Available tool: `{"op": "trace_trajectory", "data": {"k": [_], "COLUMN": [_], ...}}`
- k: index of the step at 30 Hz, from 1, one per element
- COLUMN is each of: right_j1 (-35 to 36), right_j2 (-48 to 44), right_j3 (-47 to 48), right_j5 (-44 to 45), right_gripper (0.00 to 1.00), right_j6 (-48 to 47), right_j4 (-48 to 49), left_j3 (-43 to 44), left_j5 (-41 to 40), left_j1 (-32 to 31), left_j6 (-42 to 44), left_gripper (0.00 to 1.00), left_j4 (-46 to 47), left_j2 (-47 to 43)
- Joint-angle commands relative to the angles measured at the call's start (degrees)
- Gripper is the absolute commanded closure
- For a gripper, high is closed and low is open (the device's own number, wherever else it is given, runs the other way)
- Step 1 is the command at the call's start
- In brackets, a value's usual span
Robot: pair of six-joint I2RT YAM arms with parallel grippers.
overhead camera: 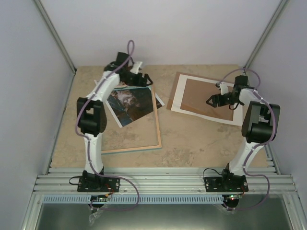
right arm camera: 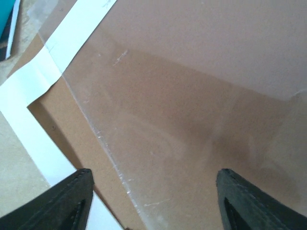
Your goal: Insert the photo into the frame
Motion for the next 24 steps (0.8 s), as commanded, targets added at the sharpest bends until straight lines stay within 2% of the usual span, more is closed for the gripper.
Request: {"op": "trace_trajectory", "data": {"k": [1,5,11,16,19,24], "right_j1": [0.86,1.59,2.06,2.15,2.30,2.69], "right_j2": [3.14,5.42,9.00,11.98,12.99,14.38], "right_j3": [3.42,4.53,6.78,8.07,7.81,7.02], "right_j5": [1.61,4.42,9.64,12.43,13.83,15.39], "right_gripper": [0.32,0.40,0.51,0.64,0.67,0.72], "right_j6": [2.70,5.00,6.58,8.35,8.58,8.60], "right_j4": [2.31,4.60,5.57,4.76,4.46,4.46], "left_j3": [1.14,2.51,3.50,5.29,4.23,1.85], "left_j5": [8.49,10.64,5.77,-0.11,-1.89,0.92], "left_j1": [-3.48,-6.82,-10.31,-11.16,-11.21,-11.39], "left_j6": [-11.89,-23.14,-33.99,-37.51,-39.24,-42.86], "left_gripper": [0.10,0.10,0.12,0.17,0.17,0.21], "left_j4": [6.87,13.73,20.54,20.79,20.59,23.74], "left_j2": [6.67,11.79,15.84,18.64,19.63,21.05]}}
